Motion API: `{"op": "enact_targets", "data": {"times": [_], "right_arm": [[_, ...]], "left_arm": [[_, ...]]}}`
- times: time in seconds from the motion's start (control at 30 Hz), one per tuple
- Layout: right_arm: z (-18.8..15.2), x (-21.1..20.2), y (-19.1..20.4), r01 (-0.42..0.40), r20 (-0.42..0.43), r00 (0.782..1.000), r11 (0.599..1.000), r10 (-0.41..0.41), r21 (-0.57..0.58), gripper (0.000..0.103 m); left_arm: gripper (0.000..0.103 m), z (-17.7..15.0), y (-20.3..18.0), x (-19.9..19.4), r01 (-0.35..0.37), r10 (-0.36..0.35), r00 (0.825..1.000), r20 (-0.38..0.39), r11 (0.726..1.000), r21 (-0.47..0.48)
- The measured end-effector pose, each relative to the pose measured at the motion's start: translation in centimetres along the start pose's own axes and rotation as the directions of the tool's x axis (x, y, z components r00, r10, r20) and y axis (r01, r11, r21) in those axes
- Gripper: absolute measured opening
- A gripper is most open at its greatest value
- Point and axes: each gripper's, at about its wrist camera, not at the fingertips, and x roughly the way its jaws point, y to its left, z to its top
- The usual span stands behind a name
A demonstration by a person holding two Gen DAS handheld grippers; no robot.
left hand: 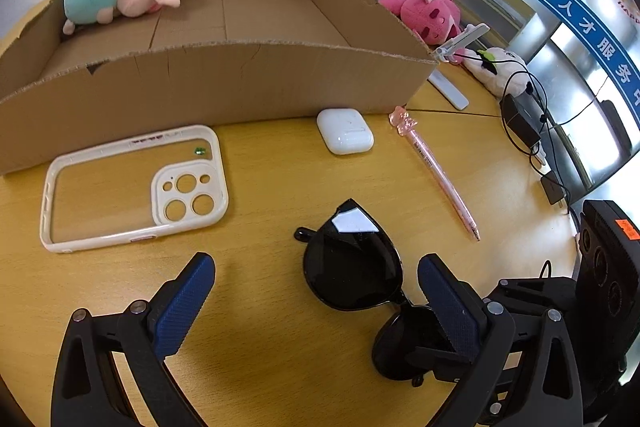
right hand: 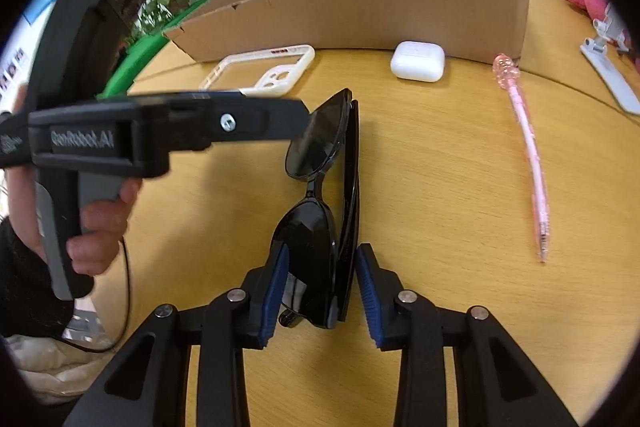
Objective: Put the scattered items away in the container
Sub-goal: 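Close the right gripper on the sunglasses' frame and lift them, then carry the black sunglasses with the right gripper over the cardboard box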
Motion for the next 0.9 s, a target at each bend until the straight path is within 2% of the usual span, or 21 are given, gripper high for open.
{"op": "enact_targets", "data": {"times": [0.17,0.3,0.4,0.47,0.53,0.6,0.9], "right_arm": [[-0.3,-0.8,0.1,-0.023,0.045,0.999,1.0,0.023,-0.004,0.029],[-0.2,-1.1,0.2,-0.044,0.058,0.997,0.999,0.045,-0.006,0.027],[0.0,-1.2,0.9,-0.053,0.064,0.996,0.998,0.055,-0.041,0.027],[0.0,-0.9,1.6,-0.046,0.067,0.996,0.997,0.051,-0.069,0.026],[0.0,-0.7,1.8,-0.047,0.068,0.996,0.996,0.052,-0.072,0.026],[0.1,-0.7,1.6,-0.049,0.069,0.996,0.997,0.053,-0.066,0.026],[0.7,-0.1,1.7,-0.059,0.08,0.995,0.996,0.065,-0.071,0.026]], "left_arm": [[0.103,-0.2,0.7,0.5,0.048,-0.048,0.999,-0.021,0.998,-0.034],[0.101,-0.4,1.5,1.3,0.129,-0.134,0.99,-0.048,0.987,-0.098],[0.092,-0.5,1.1,1.3,0.174,-0.18,0.982,-0.056,0.98,-0.094],[0.089,-0.4,0.7,1.3,0.141,-0.145,0.988,-0.055,0.987,-0.078],[0.08,-0.4,0.8,1.1,0.11,-0.114,0.992,-0.053,0.992,-0.068],[0.06,-0.3,1.1,1.0,0.086,-0.09,0.995,-0.05,0.993,-0.078],[0.062,-0.4,1.8,0.5,0.078,-0.081,0.996,-0.038,0.994,-0.081]]}}
